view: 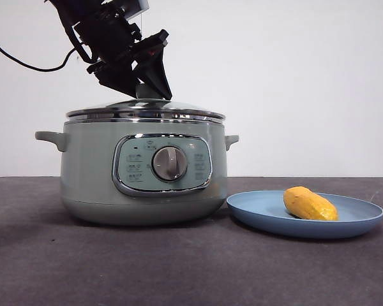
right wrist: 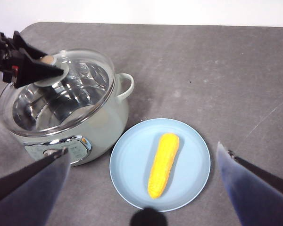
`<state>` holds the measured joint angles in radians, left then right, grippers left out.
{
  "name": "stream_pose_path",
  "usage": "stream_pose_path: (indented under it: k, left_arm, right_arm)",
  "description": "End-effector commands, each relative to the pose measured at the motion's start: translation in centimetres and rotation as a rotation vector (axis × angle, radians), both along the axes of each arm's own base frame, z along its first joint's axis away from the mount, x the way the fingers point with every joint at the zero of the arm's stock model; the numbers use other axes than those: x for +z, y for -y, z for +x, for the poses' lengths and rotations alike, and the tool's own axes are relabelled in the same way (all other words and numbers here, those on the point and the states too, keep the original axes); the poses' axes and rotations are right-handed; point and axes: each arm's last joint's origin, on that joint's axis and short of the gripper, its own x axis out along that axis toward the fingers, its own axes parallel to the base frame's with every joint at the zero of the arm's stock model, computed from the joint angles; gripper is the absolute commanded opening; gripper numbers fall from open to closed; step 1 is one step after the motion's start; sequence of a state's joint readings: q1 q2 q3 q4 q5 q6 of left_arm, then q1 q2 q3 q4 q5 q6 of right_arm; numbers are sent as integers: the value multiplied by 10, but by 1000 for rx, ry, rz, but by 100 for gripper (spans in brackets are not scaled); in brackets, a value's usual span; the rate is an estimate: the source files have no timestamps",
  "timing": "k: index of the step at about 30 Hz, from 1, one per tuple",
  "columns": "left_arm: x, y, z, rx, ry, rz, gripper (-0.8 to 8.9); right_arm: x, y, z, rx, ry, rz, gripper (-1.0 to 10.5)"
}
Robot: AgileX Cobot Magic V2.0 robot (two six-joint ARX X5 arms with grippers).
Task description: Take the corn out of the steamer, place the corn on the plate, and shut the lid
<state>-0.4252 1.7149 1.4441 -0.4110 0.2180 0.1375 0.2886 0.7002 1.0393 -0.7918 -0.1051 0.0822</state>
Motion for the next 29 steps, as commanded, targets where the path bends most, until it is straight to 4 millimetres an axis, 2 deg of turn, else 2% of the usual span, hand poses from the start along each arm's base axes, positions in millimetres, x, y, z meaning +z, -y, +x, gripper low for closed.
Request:
stream_pose_path:
  k: [1, 18, 24, 25, 26, 29]
  left_arm:
    - [6, 4, -2, 1, 26, -2, -8]
    - [-2, 2, -2, 47, -1, 70, -9]
    - [-17, 3, 0, 40, -81, 103, 6]
    - [-19, 3, 0, 39, -95, 110, 22]
    - [-22, 4, 0, 39, -104, 114, 79]
    - [-22, 4, 1, 49, -106, 105, 310]
  right_arm:
    - [-2, -1, 1, 1, -4, 2, 596]
    - [-2, -1, 1, 2, -4, 2, 596]
    - [-2, -1, 1, 3, -4, 2, 596]
    - [-2, -1, 1, 3, -4, 2, 596]
    - [-2, -1, 1, 3, -4, 2, 596]
    - [-2, -1, 1, 3, -5, 2, 596]
